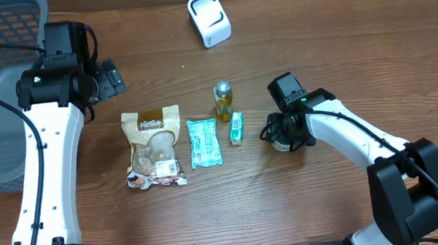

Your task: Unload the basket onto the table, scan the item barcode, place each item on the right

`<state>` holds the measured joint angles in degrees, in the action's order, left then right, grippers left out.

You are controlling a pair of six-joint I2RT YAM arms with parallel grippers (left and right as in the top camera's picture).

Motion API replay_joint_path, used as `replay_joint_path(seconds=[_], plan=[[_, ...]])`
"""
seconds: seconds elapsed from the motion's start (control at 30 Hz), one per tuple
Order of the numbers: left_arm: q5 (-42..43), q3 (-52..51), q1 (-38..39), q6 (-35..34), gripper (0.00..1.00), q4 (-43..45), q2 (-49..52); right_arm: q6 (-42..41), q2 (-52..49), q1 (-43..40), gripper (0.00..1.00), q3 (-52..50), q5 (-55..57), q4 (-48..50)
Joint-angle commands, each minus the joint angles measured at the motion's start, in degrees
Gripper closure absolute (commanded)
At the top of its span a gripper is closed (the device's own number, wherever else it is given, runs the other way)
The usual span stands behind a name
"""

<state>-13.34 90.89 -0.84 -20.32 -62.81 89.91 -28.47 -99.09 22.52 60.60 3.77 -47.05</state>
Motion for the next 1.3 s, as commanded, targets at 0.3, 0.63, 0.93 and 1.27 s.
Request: replay_joint_path(seconds=[0.3,0.63,0.93,1.27], plan=[[-0.5,0.2,0.1,1.5,0.0,0.0,-0.2,0.0,0.0,0.0,0.28,1.2,0.0,0.2],[-0.5,0.2,0.1,1.5,0.01,0.0,-0.2,0.0,0.0,0.0,0.46,1.2,0.0,0.3],[-0.5,0.2,0.1,1.5,0.0,0.0,-0.2,0.0,0.7,-0.9,0.65,5.9,-8.7,-2.7],[-0.5,0.2,0.1,1.5,0.0,0.0,-0.2,0.0,1.1,-4.7,0.66,14.8,-31.6,-16.4]])
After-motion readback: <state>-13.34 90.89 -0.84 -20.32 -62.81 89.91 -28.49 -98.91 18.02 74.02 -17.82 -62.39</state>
